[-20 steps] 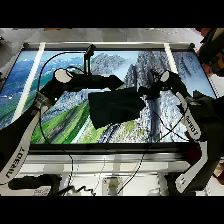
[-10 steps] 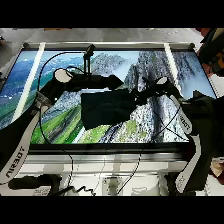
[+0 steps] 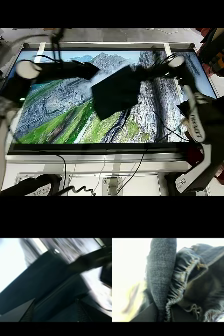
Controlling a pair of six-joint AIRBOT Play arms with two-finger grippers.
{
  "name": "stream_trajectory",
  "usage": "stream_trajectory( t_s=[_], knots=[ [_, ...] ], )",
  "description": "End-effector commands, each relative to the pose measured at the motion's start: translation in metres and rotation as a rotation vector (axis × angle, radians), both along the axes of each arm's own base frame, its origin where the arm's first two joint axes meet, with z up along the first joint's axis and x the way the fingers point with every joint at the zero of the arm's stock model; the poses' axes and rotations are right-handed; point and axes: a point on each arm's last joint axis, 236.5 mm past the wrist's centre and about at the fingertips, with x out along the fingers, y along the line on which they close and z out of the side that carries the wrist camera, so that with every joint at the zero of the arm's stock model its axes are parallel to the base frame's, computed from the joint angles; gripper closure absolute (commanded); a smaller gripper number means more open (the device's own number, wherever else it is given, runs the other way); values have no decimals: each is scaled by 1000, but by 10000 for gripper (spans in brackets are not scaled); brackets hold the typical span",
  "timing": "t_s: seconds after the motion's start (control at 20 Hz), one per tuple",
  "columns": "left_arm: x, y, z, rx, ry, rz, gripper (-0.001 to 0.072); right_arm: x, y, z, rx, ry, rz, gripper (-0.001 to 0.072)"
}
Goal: Fold the clothes and pants, and hang the long-sleeved shirts on hangers.
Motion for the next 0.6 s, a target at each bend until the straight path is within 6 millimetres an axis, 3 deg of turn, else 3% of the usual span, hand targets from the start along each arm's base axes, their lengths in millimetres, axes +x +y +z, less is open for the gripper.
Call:
stream_trajectory(
  t_s=[0.0, 0.15, 0.2, 0.3, 0.4, 0.55],
  knots=[
    [-11, 65, 64, 103, -224, 121, 169, -6, -93, 120, -77, -188, -264, 686],
    [-33, 113, 124, 92, -375, 254, 169, -55, -201, 217, -170, -334, -565, 686],
    [-40, 129, 145, 84, -434, 309, 169, -81, -239, 242, -227, -372, -678, 686],
    [-53, 158, 189, 55, -568, 422, 169, -146, -307, 269, -330, -357, -926, 686],
    [-67, 179, 225, 23, -685, 513, 169, -220, -360, 270, -445, -252, -1148, 686],
    [-79, 187, 245, 1, -752, 552, 169, -331, -396, 225, -552, 114, -1362, 686]
  ],
)
